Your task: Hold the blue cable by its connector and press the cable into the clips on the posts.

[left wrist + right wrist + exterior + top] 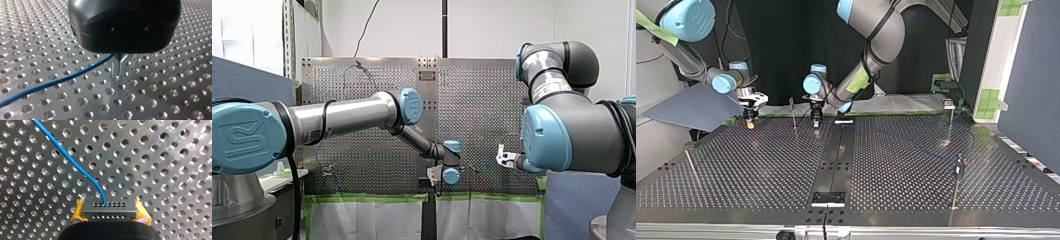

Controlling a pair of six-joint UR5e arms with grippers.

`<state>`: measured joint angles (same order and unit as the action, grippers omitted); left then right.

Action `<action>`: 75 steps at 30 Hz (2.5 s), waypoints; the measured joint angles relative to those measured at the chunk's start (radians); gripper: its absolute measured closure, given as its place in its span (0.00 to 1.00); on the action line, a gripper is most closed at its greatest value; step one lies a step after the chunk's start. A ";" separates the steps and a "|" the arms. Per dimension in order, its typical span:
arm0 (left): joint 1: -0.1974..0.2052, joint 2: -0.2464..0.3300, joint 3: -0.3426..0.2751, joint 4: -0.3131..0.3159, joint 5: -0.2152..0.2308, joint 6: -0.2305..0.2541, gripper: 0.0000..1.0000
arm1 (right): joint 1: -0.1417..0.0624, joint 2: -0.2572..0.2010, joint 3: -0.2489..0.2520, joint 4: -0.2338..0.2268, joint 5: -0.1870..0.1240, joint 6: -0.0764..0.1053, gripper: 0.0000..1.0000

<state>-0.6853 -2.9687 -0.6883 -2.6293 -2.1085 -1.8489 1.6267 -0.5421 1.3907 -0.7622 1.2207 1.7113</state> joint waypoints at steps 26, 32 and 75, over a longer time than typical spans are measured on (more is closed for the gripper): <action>-0.031 0.042 -0.108 -0.012 0.073 0.064 0.00 | 0.002 0.001 -0.004 0.014 -0.001 0.002 1.00; -0.041 0.094 -0.161 0.026 0.122 0.117 0.00 | 0.005 0.001 -0.003 0.027 -0.001 0.002 1.00; -0.140 0.123 -0.224 -0.085 0.208 0.223 0.00 | 0.015 0.001 -0.003 0.044 0.000 0.000 1.00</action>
<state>-0.8256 -2.8459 -0.9121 -2.7139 -1.9009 -1.6259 1.6419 -0.5408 1.3876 -0.7180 1.2211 1.7115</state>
